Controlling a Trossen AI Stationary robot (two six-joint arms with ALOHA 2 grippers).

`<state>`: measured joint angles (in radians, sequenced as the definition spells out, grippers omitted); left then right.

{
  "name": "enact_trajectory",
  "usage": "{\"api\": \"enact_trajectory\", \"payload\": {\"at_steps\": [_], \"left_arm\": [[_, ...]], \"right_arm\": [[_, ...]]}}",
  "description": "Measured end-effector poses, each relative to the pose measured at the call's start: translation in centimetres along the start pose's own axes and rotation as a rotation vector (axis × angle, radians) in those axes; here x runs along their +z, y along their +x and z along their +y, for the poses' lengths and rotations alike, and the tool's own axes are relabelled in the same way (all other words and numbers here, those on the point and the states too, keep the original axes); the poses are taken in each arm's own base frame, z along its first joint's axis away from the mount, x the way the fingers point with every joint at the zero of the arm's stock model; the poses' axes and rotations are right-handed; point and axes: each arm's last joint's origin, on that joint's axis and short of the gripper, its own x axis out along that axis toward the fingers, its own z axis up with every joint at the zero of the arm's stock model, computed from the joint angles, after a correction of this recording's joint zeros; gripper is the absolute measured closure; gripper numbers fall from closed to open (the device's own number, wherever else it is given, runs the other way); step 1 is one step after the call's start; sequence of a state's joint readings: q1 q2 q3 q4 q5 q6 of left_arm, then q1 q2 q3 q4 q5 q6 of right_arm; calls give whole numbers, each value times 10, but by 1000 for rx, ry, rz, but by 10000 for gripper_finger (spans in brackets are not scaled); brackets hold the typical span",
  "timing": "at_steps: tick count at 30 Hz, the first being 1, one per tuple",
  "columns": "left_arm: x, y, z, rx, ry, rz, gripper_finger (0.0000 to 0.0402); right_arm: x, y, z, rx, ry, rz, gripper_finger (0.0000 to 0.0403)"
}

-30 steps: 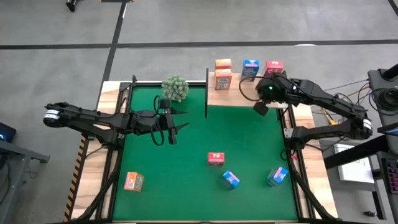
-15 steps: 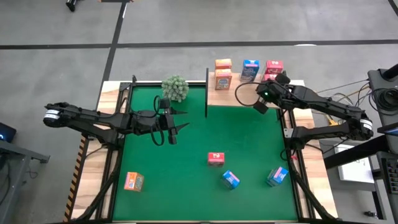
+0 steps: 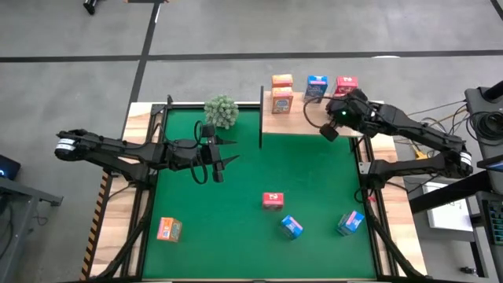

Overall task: Stack cereal on shelf
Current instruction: Put the left red cereal box on the shelf

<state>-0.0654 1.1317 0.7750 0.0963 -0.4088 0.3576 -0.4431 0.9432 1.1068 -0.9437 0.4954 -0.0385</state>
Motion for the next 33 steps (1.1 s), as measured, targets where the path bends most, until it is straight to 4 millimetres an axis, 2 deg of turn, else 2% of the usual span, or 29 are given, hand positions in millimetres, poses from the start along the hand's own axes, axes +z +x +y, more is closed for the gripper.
{"api": "enact_trajectory", "payload": {"at_steps": [6, 9, 13, 18, 22, 28, 33], "left_arm": [[0, 0, 0, 0, 0, 0, 212], [0, 0, 0, 0, 0, 1, 212], [0, 0, 0, 0, 0, 1, 212], [0, 0, 0, 0, 0, 1, 212], [0, 0, 0, 0, 0, 1, 212], [0, 0, 0, -1, 0, 0, 212], [0, 0, 0, -1, 0, 1, 212]], "right_arm": [[5, -27, -11, 132, 96, -91, 394], [-1, -35, -15, 138, 144, -97, 394], [-14, -37, -16, 130, 172, -49, 394], [-13, -26, -10, 133, 196, -158, 394], [-8, -8, 0, 123, 148, -224, 394], [-5, 15, 6, -71, 84, -152, 394], [-1, 21, 8, -115, 46, -124, 394]]}}
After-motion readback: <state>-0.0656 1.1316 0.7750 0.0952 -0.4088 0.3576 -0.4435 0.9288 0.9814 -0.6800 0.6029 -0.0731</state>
